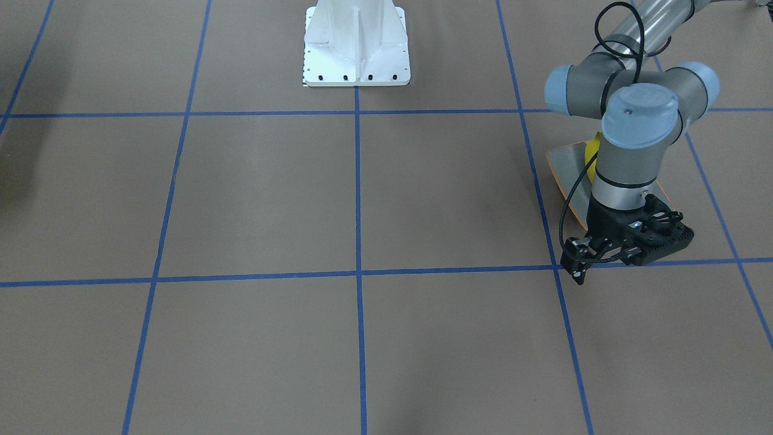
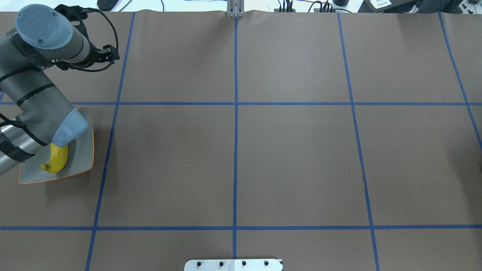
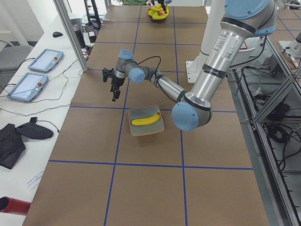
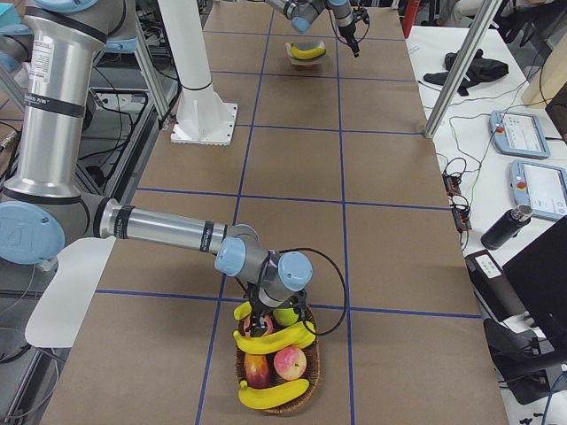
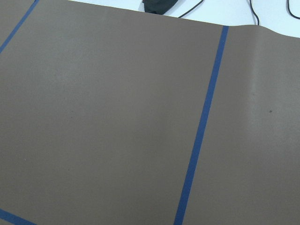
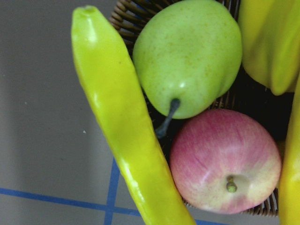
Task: Transfer all bananas from basket to plate
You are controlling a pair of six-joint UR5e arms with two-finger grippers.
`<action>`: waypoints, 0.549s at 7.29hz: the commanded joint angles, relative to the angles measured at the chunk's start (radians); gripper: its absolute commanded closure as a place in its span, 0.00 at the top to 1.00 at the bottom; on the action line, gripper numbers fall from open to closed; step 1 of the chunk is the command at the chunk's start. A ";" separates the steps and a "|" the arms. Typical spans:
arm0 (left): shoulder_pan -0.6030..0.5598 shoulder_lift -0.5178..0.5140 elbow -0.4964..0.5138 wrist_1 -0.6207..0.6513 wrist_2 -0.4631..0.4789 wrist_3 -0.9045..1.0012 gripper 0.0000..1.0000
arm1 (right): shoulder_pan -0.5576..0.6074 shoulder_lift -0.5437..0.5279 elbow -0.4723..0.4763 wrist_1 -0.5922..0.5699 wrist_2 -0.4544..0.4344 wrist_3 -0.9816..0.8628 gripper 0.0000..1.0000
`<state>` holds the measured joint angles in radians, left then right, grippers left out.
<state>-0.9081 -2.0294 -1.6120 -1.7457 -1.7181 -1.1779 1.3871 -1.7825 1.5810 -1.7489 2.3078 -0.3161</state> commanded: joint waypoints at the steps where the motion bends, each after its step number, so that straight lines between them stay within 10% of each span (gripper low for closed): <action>1: 0.000 0.001 0.003 0.000 0.000 0.001 1.00 | 0.000 0.000 -0.006 0.014 0.004 0.003 0.99; 4: -0.002 0.003 0.003 0.002 0.000 0.001 1.00 | -0.003 0.000 0.001 0.014 0.041 0.005 0.99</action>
<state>-0.9084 -2.0276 -1.6103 -1.7454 -1.7181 -1.1766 1.3852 -1.7825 1.5791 -1.7361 2.3340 -0.3116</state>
